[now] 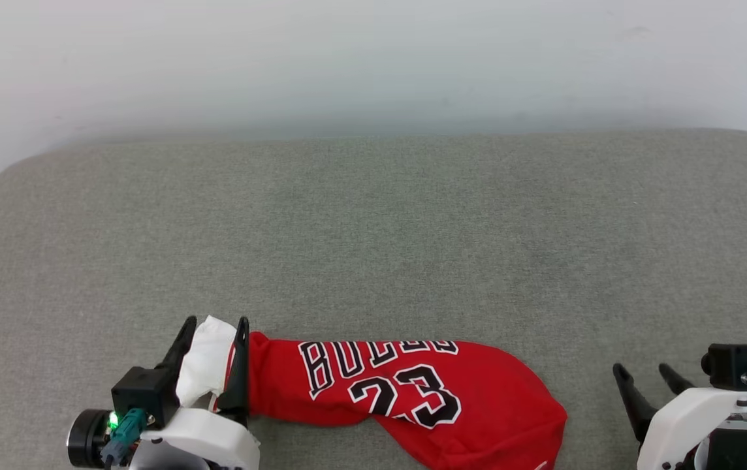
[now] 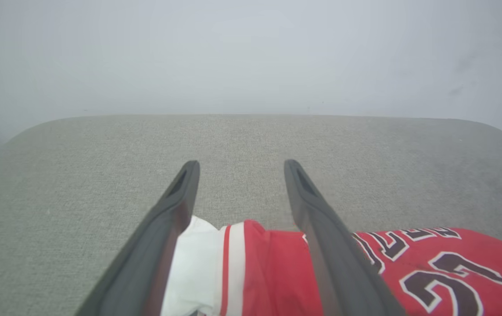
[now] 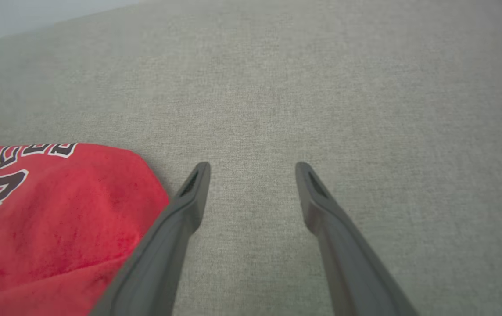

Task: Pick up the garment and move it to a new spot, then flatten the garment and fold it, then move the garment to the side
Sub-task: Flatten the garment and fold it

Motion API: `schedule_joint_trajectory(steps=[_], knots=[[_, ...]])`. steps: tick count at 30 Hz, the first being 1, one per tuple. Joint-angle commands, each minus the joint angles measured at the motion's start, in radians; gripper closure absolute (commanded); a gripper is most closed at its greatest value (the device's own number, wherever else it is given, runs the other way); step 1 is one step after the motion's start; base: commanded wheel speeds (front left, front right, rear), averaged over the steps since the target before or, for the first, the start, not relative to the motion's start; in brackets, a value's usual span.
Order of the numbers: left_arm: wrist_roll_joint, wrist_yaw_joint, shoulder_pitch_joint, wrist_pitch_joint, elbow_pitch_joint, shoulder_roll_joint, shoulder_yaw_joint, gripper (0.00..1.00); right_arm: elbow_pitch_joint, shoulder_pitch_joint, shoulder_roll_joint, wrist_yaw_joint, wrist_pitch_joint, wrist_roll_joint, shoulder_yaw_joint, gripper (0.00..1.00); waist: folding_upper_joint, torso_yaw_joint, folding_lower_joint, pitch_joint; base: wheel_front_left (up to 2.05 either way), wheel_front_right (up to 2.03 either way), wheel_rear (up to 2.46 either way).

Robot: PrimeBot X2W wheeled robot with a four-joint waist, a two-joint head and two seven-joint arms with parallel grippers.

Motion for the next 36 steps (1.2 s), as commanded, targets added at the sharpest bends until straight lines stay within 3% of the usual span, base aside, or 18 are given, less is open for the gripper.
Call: schedule_joint_trajectory(steps=[1, 12, 21, 22, 23, 24, 28, 36], knots=[[0.011, 0.005, -0.013, -0.012, -0.010, 0.000, -0.002, 0.00, 0.002, 0.010, -0.013, 0.000, 0.026, 0.016, 0.008, 0.00, -0.0001, 0.004, 0.0000, 0.000, 0.00, 0.00, 0.00], [0.062, 0.005, -0.081, -0.035, -0.102, -0.003, -0.038, 0.00, 0.032, -0.013, -0.144, 0.000, 0.276, 0.144, 0.216, 0.00, -0.0001, 0.074, 0.0000, 0.050, 0.00, 0.00, 0.00], [0.073, 0.015, -0.107, -0.045, -0.130, -0.015, -0.048, 0.00, 0.136, -0.048, -0.174, 0.000, 0.354, 0.210, 0.340, 0.00, -0.0001, 0.116, 0.0000, 0.101, 0.00, 0.00, 0.00], [0.071, 0.015, -0.108, -0.048, -0.128, -0.017, -0.048, 0.00, 0.155, -0.045, -0.169, 0.000, 0.363, 0.223, 0.348, 0.11, -0.0001, 0.119, 0.0000, 0.103, 0.00, 0.00, 0.00], [0.069, 0.015, -0.110, -0.051, -0.126, -0.019, -0.049, 0.00, 0.175, -0.042, -0.169, 0.000, 0.377, 0.226, 0.357, 0.64, -0.0001, 0.122, 0.0000, 0.104, 0.00, 0.00, 0.00], [0.069, 0.015, -0.111, -0.053, -0.124, -0.021, -0.049, 0.00, 0.190, -0.041, -0.172, 0.000, 0.390, 0.231, 0.366, 1.00, -0.0001, 0.124, 0.0000, 0.105, 0.00, 0.00, 0.00], [0.062, 0.018, -0.107, -0.057, -0.111, -0.025, -0.049, 0.00, 0.200, -0.061, -0.175, 0.000, 0.368, 0.253, 0.352, 1.00, -0.0001, 0.128, 0.0000, 0.098, 0.00, 0.00, 0.00], [0.053, 0.022, -0.089, -0.059, -0.097, -0.015, -0.041, 0.00, 0.145, -0.232, -0.224, 0.000, 0.240, 0.190, 0.272, 1.00, -0.0001, 0.109, 0.0000, 0.068, 0.00, 0.00, 0.00]])
